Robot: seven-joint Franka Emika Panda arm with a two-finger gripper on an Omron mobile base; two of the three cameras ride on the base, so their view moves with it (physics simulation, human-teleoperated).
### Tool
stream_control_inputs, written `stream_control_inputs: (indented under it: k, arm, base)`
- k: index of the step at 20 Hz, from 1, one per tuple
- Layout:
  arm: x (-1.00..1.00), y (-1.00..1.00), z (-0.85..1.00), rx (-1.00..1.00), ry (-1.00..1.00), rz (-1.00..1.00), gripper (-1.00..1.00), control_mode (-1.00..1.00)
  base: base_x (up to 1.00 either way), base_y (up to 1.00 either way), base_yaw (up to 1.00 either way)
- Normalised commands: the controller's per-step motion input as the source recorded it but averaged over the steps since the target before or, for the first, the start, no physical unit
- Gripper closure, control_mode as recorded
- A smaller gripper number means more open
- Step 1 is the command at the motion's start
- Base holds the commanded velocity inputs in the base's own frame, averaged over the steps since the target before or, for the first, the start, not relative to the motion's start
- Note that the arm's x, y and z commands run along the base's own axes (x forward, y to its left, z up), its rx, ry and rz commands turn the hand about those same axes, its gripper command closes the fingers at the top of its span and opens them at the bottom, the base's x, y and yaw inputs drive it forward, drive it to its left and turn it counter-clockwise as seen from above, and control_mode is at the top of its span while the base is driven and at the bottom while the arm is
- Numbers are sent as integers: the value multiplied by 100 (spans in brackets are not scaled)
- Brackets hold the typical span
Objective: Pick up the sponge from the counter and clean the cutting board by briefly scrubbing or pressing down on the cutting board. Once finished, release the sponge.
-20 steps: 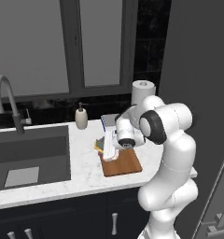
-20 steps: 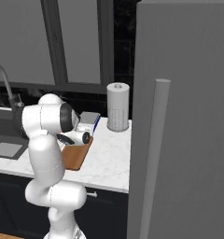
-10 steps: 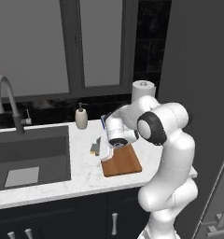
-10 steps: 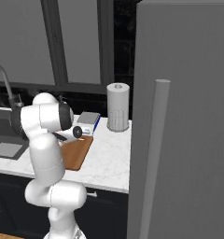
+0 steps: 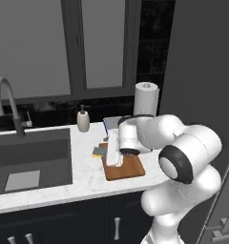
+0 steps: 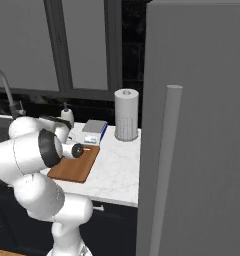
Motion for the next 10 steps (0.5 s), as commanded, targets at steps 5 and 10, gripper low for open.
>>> stream_control_inputs:
  k: [5, 10]
  arm:
    - [-81, 0, 100, 0, -26, -1, -100, -100]
    - [-50, 0, 100, 0, -31, 0, -100, -100]
  base:
    - [0, 0, 0]
    - [0, 0, 0]
